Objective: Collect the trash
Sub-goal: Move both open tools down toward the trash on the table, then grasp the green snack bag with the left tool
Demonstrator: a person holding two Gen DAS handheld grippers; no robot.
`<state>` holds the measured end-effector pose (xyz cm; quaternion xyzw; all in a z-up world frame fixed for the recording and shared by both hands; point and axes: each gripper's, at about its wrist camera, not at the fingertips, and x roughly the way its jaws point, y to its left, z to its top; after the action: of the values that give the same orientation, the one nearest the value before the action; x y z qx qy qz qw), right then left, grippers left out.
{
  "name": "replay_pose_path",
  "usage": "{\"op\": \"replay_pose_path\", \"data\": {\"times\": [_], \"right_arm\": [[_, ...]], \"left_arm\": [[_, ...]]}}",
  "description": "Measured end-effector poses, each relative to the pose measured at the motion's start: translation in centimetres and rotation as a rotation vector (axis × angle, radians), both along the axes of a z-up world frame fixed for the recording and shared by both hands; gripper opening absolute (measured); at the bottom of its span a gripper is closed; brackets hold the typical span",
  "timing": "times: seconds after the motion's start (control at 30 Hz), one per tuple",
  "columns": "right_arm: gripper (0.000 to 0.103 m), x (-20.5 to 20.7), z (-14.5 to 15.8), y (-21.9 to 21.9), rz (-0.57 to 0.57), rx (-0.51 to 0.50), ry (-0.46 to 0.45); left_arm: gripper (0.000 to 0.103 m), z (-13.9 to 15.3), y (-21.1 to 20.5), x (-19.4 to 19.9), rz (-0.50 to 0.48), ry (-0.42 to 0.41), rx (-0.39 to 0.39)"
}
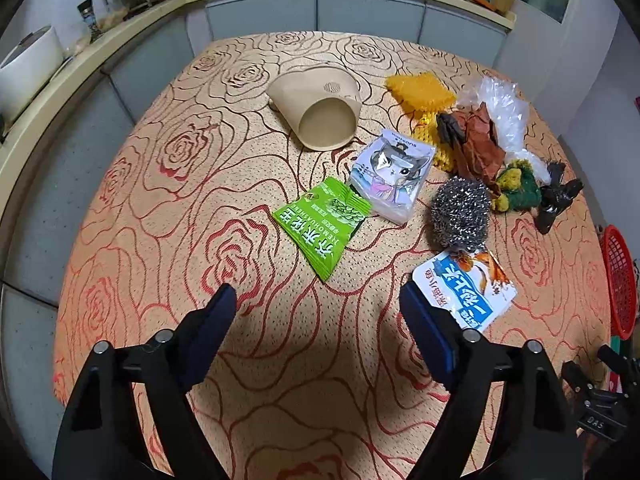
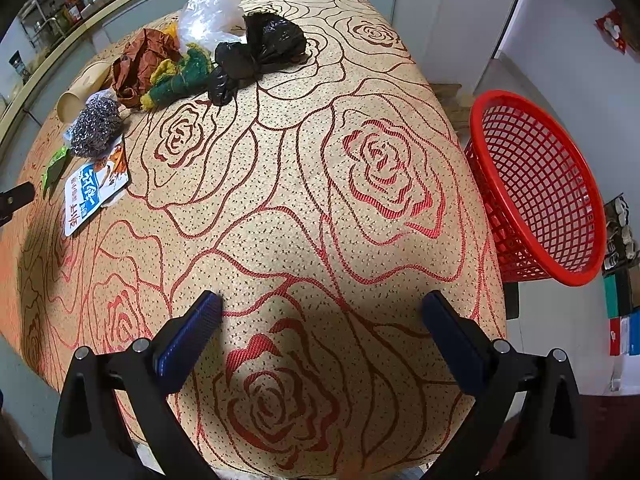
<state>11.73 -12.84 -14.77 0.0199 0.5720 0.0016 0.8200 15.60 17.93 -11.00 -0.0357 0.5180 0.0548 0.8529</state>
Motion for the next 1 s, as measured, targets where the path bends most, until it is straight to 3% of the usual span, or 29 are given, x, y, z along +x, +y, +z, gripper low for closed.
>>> {"op": "replay_pose_path", "data": {"times": [0.23,0.67,1.0], "right_arm": [[0.097,-0.6,0.4,-0.2,0.011,0.031,0.021],[0.097,0.4,4.0,-0.5,-0.004,-0.009,-0.081],[0.097,1.8,5.0,1.3,0.025,-0.023,-0.123]], "left_arm": [[0.069,-1.1,0.4,1.8,-0.020,-0.001,-0.020],[0.054,-2.9,0.4,4.5,-0.070,0.034,-0.003],[0.049,-3.0,0.5,4.6,-0.084,0.014,0.000]]}}
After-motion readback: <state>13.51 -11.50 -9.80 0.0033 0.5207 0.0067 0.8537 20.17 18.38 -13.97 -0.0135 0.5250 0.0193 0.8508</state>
